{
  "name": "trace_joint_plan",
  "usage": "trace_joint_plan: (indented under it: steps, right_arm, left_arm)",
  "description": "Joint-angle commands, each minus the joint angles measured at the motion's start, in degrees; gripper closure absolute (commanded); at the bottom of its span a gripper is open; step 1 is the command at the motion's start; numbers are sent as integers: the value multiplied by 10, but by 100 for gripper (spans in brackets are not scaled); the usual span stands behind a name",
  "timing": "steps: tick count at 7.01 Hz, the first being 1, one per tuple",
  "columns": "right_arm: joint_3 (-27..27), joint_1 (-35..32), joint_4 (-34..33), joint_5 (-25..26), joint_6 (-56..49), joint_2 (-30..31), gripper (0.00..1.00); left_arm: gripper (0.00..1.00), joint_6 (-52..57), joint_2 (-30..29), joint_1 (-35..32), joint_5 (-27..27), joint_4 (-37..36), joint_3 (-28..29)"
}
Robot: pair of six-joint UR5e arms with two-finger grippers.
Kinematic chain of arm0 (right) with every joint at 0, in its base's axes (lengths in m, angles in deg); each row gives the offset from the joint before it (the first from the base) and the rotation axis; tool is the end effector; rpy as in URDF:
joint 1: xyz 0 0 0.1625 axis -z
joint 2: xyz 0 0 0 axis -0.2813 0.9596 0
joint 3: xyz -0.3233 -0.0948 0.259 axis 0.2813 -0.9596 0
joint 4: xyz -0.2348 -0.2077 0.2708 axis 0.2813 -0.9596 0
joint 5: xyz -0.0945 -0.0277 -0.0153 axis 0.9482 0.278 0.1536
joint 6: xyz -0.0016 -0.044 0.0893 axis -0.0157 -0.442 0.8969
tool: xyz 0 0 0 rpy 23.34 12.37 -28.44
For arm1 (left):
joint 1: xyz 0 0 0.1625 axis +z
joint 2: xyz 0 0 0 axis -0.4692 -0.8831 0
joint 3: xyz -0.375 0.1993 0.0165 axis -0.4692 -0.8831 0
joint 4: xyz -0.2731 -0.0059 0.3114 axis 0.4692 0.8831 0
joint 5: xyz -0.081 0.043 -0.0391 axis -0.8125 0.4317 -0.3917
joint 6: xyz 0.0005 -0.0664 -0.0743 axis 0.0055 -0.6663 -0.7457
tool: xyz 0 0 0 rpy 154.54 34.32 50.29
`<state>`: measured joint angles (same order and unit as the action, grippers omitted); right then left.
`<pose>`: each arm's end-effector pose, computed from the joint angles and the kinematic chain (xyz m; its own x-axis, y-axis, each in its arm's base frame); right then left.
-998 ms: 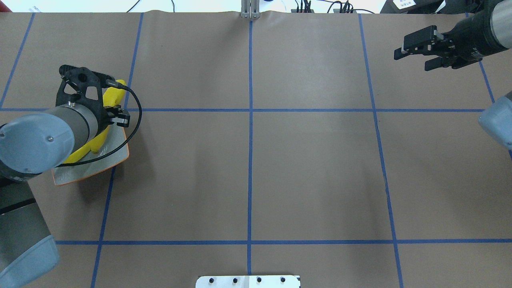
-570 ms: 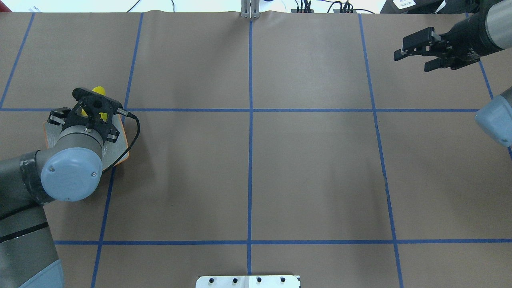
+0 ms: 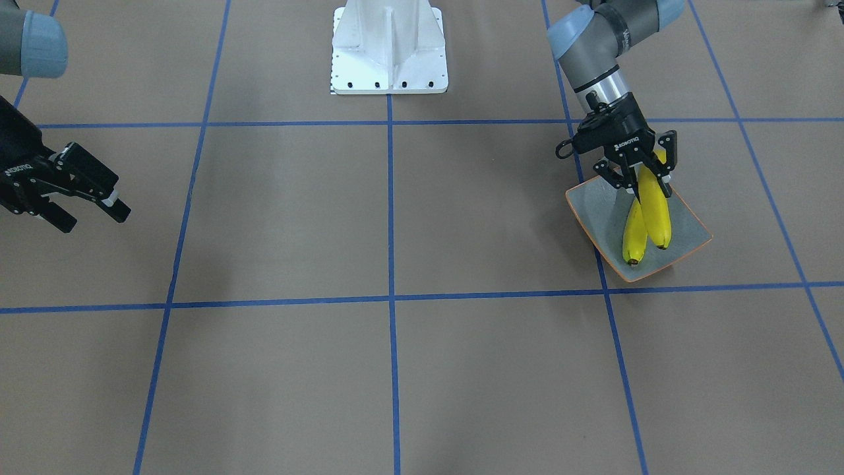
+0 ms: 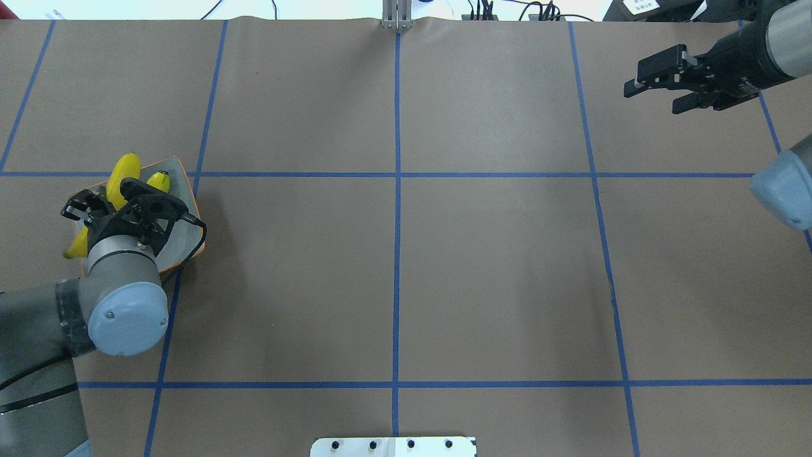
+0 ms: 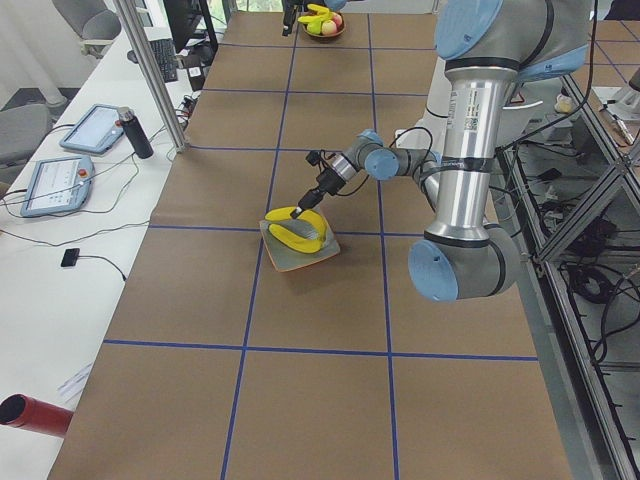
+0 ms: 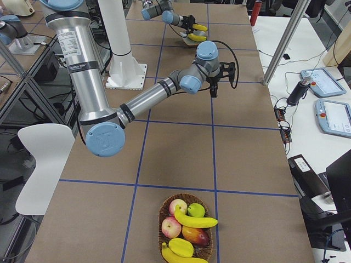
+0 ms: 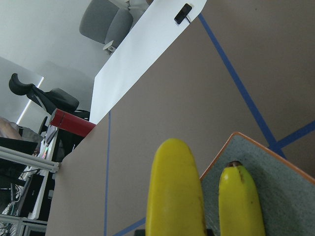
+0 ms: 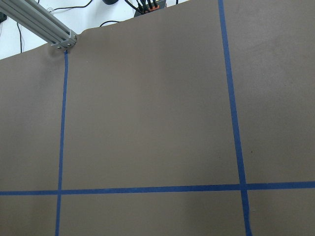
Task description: Transfer all bananas from basket to plate
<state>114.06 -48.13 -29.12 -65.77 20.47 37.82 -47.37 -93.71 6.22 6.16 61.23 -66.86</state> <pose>-0.1783 -0.5310 0.3220 0.4271 0.0494 0.9029 -0.2757 0.9581 0.0780 0.3815 -0.3677 0.4090 0.9831 0.1090 0.1471 -0.1812 0.6955 0.6953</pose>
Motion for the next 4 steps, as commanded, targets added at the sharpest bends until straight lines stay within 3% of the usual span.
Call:
trace_joint_plan:
  steps: [1,4]
  right_arm:
    - [0,0,0,0,0,1,0]
    - [-5,0,1,0,-6,4,0]
  left_arm:
    - [100,-1,0,18,10,-5,12]
    - [100,-1,-5,22,10,-6,28]
